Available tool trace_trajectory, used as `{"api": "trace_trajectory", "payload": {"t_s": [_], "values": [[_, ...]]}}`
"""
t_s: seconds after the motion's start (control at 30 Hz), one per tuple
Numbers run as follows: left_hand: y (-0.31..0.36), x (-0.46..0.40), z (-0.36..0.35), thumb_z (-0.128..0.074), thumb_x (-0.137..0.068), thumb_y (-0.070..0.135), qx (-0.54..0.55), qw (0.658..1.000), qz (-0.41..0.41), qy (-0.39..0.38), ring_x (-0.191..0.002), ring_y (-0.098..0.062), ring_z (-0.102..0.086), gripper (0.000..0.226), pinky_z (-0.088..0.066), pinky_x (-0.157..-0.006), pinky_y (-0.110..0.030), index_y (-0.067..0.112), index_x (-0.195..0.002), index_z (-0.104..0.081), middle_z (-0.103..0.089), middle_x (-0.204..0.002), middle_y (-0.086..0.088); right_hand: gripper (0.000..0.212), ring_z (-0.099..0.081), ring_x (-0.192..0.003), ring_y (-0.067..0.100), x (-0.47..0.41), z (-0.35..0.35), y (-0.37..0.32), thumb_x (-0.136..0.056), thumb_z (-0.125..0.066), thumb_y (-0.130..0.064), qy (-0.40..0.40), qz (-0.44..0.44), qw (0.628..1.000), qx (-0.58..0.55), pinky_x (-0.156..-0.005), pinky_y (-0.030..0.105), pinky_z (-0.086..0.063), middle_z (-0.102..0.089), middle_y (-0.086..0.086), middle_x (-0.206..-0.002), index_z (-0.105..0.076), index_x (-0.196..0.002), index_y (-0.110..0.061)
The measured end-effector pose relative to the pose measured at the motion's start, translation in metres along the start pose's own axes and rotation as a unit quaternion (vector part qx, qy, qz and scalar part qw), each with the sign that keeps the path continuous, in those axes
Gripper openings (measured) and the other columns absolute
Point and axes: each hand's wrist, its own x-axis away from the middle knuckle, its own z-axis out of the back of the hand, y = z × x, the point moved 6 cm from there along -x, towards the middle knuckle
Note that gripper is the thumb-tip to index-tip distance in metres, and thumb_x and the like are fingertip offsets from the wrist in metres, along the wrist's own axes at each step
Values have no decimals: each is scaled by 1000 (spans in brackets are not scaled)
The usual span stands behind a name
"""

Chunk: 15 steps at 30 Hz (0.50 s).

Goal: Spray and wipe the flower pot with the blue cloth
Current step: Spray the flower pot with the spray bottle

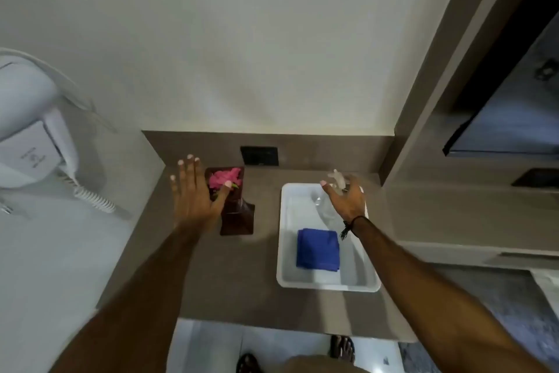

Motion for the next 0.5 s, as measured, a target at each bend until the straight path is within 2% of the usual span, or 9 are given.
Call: {"api": "trace_trajectory", "payload": {"t_s": [0.07, 0.2, 0.33, 0.5], "values": [[1, 10, -9, -31, -87, 74, 22, 999, 31, -10, -155, -28, 10, 103, 5, -125, -49, 6, -158, 1, 5, -169, -14, 73, -64, -116, 30, -1, -4, 3, -79, -76, -54, 5, -29, 999, -18, -101, 43, -54, -67, 9, -127, -53, -137, -17], [6, 38, -29, -34, -83, 78, 52, 996, 67, -24, -155, -35, 3, 112, 2, -124, -47, 0, -156, -2, -2, -167, -23, 64, -64, -115, 28, -5, -19, 5, -83, -71, -55, -26, -40, 998, -47, -104, 44, -53, -69, 6, -127, -58, -135, -21], [6, 41, -36, -26, -70, 91, 97, 985, 140, -34, -155, -33, 6, 126, 2, -123, -47, 3, -157, 2, 2, -168, -19, 60, -63, -115, 30, -22, -29, 2, -87, -65, -58, -58, -41, 997, -29, -103, 48, -53, -68, 8, -126, -59, -134, -20], [1, 34, -39, -21, -63, 96, 116, 980, 156, -52, -154, -27, 16, 134, 12, -120, -42, 6, -157, 8, 12, -168, -13, 31, -72, -89, 40, -33, -51, -6, -95, -65, -30, -121, -23, 992, -16, -86, 52, -59, -75, 26, -94, -70, -100, 0]]}}
